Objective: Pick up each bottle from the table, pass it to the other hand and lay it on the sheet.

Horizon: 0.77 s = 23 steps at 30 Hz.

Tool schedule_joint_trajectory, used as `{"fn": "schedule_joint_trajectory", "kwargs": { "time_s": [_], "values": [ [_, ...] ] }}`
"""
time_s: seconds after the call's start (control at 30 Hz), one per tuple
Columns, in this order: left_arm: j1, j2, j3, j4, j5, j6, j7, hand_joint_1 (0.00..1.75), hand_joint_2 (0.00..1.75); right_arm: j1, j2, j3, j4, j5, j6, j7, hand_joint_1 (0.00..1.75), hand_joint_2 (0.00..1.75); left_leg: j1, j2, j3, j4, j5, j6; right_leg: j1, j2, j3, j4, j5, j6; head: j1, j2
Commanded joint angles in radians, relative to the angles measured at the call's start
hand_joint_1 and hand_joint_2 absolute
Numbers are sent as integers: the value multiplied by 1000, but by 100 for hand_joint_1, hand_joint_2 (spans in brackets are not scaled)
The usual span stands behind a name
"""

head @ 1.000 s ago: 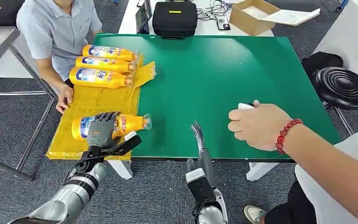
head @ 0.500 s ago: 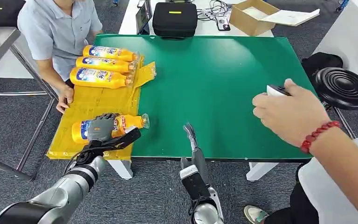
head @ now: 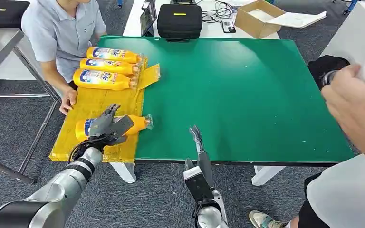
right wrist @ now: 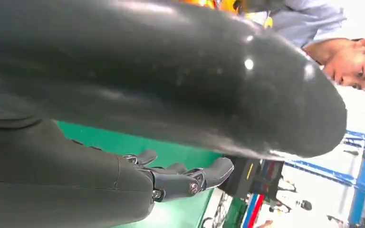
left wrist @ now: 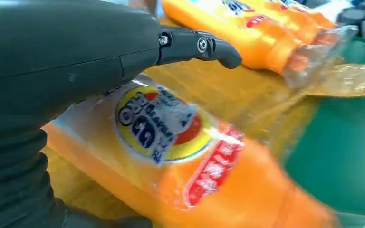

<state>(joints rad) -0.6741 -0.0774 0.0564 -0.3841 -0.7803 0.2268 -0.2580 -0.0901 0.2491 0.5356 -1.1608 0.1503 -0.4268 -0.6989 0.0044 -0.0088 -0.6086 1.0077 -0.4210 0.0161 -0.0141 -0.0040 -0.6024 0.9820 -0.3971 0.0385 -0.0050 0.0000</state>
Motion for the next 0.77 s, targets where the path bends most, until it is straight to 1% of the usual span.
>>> {"fn": "schedule_joint_trajectory", "kwargs": {
  "time_s": [0.03,0.1,0.13,0.17,0.27,0.3,0.33,0.37,0.4,0.43,0.47,0.5,0.53,0.57,0.6,0.63,0.67,0.7,0.73,0.77],
  "values": [
    [188,-98,-10,-401,325,-87,-210,0,175,1,-67,-6,-27,8,-56,1,0,0,0,1,2,-1,0,0,1,0,3,-2,0,-1,0,0],
    [238,-74,-91,-529,424,-95,-177,0,175,-2,-72,-9,-31,10,-64,1,0,0,0,0,1,0,-1,1,1,-1,2,-1,0,0,0,0],
    [250,-63,-116,-563,464,-97,-173,0,175,-3,-72,-13,-29,15,-72,1,0,0,0,2,0,0,-1,1,0,1,0,-1,1,0,-1,0],
    [268,-58,-132,-601,495,-89,-182,0,175,2,-74,-19,-37,13,-76,1,0,0,0,5,0,0,-2,0,0,3,0,0,0,-1,0,0],
    [344,-47,-190,-763,598,-77,-201,0,175,29,-96,-19,-124,6,-110,1,0,0,0,5,-1,0,-1,0,0,2,-2,0,0,-1,0,0],
    [378,-46,-222,-842,662,-80,-203,0,175,45,-113,-6,-213,-23,-104,1,0,0,0,5,-1,0,-2,0,1,2,-1,0,-1,-1,0,0],
    [403,-44,-252,-903,707,-107,-216,0,175,69,-116,-22,-304,-93,-35,1,0,0,0,5,-3,0,-2,0,0,3,-5,0,0,-1,-1,0],
    [422,-41,-275,-946,726,-104,-213,0,175,84,-112,-36,-358,-82,-50,1,0,0,0,5,-2,1,-3,0,1,2,-3,0,-1,-1,0,0],
    [450,-48,-324,-1015,738,-86,-221,0,175,93,-124,-17,-452,-64,-103,1,0,0,0,3,-2,1,-3,-1,1,1,-3,0,-2,-1,0,0],
    [455,-55,-332,-1024,734,-78,-224,0,175,95,-126,-17,-454,-66,-102,1,0,175,-1,3,-6,2,-3,0,0,1,-7,2,-2,0,0,0],
    [486,-58,-369,-1071,695,-3,-261,0,175,110,-115,-31,-474,-78,-110,1,0,175,0,3,-6,4,-5,0,1,1,-6,3,-4,-1,0,0],
    [496,-56,-383,-1084,683,27,-274,0,175,112,-118,-26,-470,-64,-124,1,0,175,-1,4,-7,2,-3,0,0,2,-8,2,-2,0,0,0],
    [496,-56,-383,-1084,683,27,-274,0,175,112,-118,-26,-470,-64,-124,1,0,175,-1,3,-6,3,-5,0,0,1,-6,2,-4,0,-1,0],
    [496,-56,-383,-1084,683,27,-274,0,175,112,-118,-26,-470,-64,-124,1,0,175,0,4,-8,1,-3,0,1,2,-8,0,-1,0,0,0],
    [496,-56,-383,-1084,683,27,-274,0,175,112,-118,-26,-470,-64,-124,1,0,175,0,3,-6,1,-4,0,1,1,-6,0,-3,0,0,0],
    [515,-59,-389,-1093,689,55,-292,0,175,113,-120,-9,-460,-52,-145,1,0,175,-1,3,-8,0,-2,0,0,1,-8,0,-1,0,0,0],
    [519,-58,-396,-1094,706,55,-290,0,175,114,-121,-4,-455,-53,-161,1,0,175,0,3,-6,1,-3,0,0,1,-6,0,-2,-1,0,0],
    [526,-59,-408,-1091,710,59,-289,0,175,119,-118,-3,-448,-52,-162,1,0,175,0,4,-8,0,-2,0,0,2,-8,-1,-1,0,0,0],
    [527,-58,-424,-1072,737,79,-310,0,175,118,-126,12,-434,-68,-179,1,0,175,0,5,-6,0,-3,0,0,3,-7,-1,-1,-1,0,0],
    [534,-54,-437,-1076,747,92,-294,0,175,125,-122,2,-424,-72,-173,1,0,175,0,4,-7,-1,-2,0,0,2,-7,-2,-1,-1,0,0]
  ]
}}
